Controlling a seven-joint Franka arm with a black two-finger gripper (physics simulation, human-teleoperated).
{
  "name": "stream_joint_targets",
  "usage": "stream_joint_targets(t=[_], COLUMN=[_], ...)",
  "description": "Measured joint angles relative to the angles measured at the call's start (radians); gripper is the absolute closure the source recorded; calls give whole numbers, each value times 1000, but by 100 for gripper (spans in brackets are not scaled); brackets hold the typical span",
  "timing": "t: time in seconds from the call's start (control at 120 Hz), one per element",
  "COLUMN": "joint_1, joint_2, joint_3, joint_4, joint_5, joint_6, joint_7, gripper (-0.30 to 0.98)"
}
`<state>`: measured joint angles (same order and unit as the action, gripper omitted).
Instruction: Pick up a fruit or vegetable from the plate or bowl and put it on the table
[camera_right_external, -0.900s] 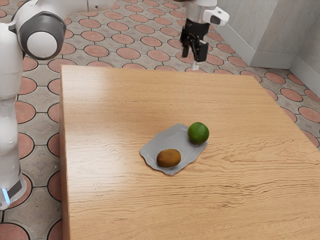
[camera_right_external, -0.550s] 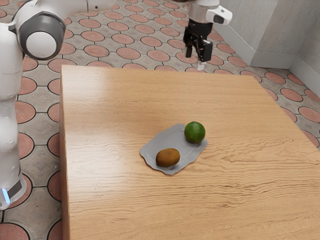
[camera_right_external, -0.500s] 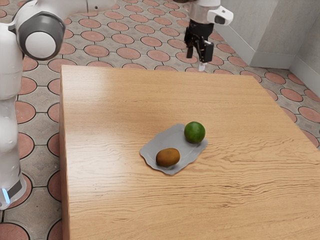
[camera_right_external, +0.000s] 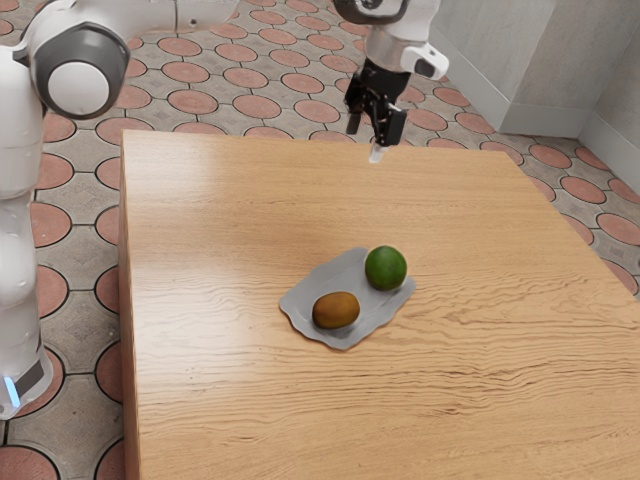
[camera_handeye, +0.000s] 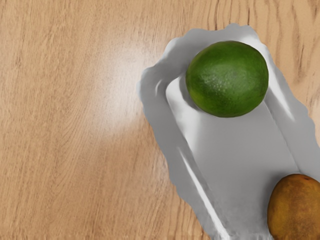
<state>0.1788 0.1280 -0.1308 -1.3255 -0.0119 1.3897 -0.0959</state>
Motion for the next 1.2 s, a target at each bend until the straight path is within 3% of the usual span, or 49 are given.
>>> stream_joint_targets(t=[0.3,0.508,0.642,0.775,1.2], joint_1=[-6,-48,-22,19,-7], joint_2=[-105,-176,-193,-209,-239], joint_3=[-64,-74,-75,-100,-285], joint_4=[-199,-348,-406,-433,-450], joint_5=[-13,-35,-41,-48,-84], joint_6=[16,65,96,123,147], joint_7=[-16,-25,-29,-32,-55], gripper=[0,0,0,0,0])
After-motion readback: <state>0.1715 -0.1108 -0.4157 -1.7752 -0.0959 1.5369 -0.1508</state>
